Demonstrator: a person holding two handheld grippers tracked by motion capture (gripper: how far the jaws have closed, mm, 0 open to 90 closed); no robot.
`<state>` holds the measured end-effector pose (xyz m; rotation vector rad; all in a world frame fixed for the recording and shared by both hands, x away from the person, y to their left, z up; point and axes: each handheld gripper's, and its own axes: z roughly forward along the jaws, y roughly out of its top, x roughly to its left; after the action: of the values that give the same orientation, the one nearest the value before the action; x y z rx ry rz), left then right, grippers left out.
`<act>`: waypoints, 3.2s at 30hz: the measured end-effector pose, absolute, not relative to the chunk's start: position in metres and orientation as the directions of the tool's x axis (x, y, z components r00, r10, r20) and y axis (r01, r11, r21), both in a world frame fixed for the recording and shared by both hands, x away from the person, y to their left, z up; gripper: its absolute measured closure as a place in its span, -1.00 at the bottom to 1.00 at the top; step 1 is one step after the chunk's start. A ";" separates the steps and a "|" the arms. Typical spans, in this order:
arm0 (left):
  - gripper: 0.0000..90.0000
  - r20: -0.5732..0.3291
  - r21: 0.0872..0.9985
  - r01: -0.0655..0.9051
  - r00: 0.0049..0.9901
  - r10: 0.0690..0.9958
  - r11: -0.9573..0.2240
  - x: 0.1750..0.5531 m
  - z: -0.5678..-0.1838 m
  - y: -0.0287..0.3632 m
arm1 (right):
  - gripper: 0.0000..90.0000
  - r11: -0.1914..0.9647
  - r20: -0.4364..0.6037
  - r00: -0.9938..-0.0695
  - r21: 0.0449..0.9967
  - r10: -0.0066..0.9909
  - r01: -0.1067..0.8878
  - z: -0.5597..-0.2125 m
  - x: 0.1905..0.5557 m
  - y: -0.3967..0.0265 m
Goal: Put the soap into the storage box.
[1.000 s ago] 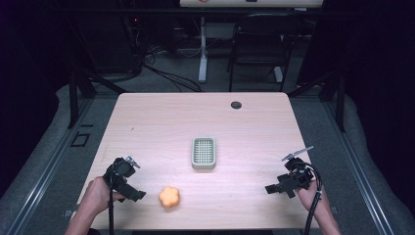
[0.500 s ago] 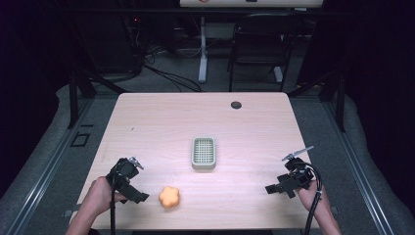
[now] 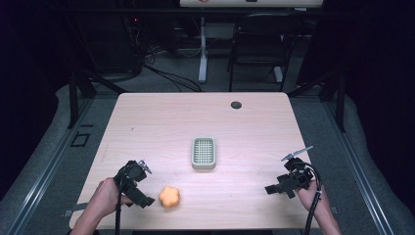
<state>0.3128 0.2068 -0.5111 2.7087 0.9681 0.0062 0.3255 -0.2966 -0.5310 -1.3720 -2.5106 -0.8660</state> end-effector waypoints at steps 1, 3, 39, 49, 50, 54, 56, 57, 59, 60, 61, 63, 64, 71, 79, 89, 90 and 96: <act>-1.00 -0.085 0.249 0.620 0.779 0.621 -0.744 0.312 -0.511 0.206 | -0.67 0.415 0.393 -0.570 0.413 0.722 0.811 -0.531 0.326 -0.297; -1.00 -0.077 0.243 0.614 0.784 0.615 -0.751 0.312 -0.511 0.203 | -0.67 0.416 0.396 -0.569 0.410 0.720 0.812 -0.531 0.326 -0.297; -0.76 -0.056 0.201 0.523 0.850 0.523 -0.828 0.315 -0.532 0.138 | -0.67 0.420 0.413 -0.566 0.395 0.713 0.817 -0.534 0.326 -0.295; -0.49 -0.084 0.196 0.516 0.856 0.509 -0.834 0.316 -0.537 0.137 | -0.67 0.420 0.414 -0.565 0.394 0.714 0.818 -0.534 0.326 -0.295; -0.48 -0.088 0.194 0.515 0.857 0.508 -0.835 0.316 -0.538 0.137 | -0.67 0.422 0.414 -0.567 0.393 0.712 0.817 -0.534 0.326 -0.295; -0.46 -0.092 0.191 0.516 0.856 0.508 -0.835 0.316 -0.539 0.137 | -0.67 0.422 0.415 -0.563 0.387 0.715 0.820 -0.533 0.326 -0.295; -0.46 -0.095 0.190 0.518 0.855 0.509 -0.834 0.316 -0.540 0.137 | -0.67 0.413 0.417 -0.557 0.389 0.718 0.823 -0.534 0.325 -0.295; -0.46 -0.091 0.188 0.515 0.857 0.508 -0.836 0.317 -0.540 0.137 | -0.67 0.413 0.417 -0.557 0.390 0.718 0.823 -0.534 0.325 -0.295; -0.46 -0.088 0.184 0.515 0.857 0.508 -0.837 0.316 -0.542 0.137 | -0.67 0.422 0.414 -0.567 0.392 0.713 0.817 -0.534 0.326 -0.295; -0.46 -0.085 0.183 0.515 0.857 0.508 -0.838 0.316 -0.542 0.136 | -0.67 0.431 0.411 -0.573 0.390 0.709 0.813 -0.534 0.326 -0.295; -0.46 -0.087 0.180 0.516 0.857 0.509 -0.838 0.316 -0.543 0.136 | -0.67 0.432 0.411 -0.573 0.390 0.709 0.813 -0.533 0.326 -0.295; -0.45 -0.082 0.178 0.512 0.859 0.506 -0.840 0.316 -0.543 0.136 | -0.67 0.430 0.410 -0.572 0.390 0.711 0.814 -0.533 0.326 -0.295; -0.45 -0.082 0.180 0.512 0.858 0.506 -0.840 0.316 -0.543 0.136 | -0.67 0.420 0.413 -0.566 0.394 0.714 0.818 -0.534 0.326 -0.295; -0.44 -0.077 0.188 0.512 0.858 0.507 -0.838 0.315 -0.543 0.137 | -0.67 0.410 0.423 -0.559 0.395 0.714 0.822 -0.533 0.325 -0.295; -0.44 -0.080 0.200 0.510 0.859 0.505 -0.836 0.315 -0.540 0.137 | -0.67 0.384 0.424 -0.544 0.407 0.724 0.829 -0.534 0.324 -0.294; -0.43 -0.080 0.207 0.508 0.860 0.503 -0.836 0.315 -0.535 0.140 | -0.67 0.404 0.418 -0.560 0.407 0.715 0.819 -0.533 0.325 -0.297; -0.43 -0.080 0.209 0.511 0.859 0.506 -0.834 0.315 -0.534 0.141 | -0.67 0.403 0.419 -0.560 0.407 0.715 0.820 -0.533 0.325 -0.297; -0.43 -0.082 0.220 0.518 0.854 0.514 -0.826 0.317 -0.531 0.144 | -0.67 0.403 0.418 -0.563 0.412 0.713 0.817 -0.532 0.325 -0.298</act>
<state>0.3168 0.1443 -0.5314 2.7960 0.7902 -0.0276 0.3250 -0.2976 -0.5322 -1.3674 -2.4801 -0.8797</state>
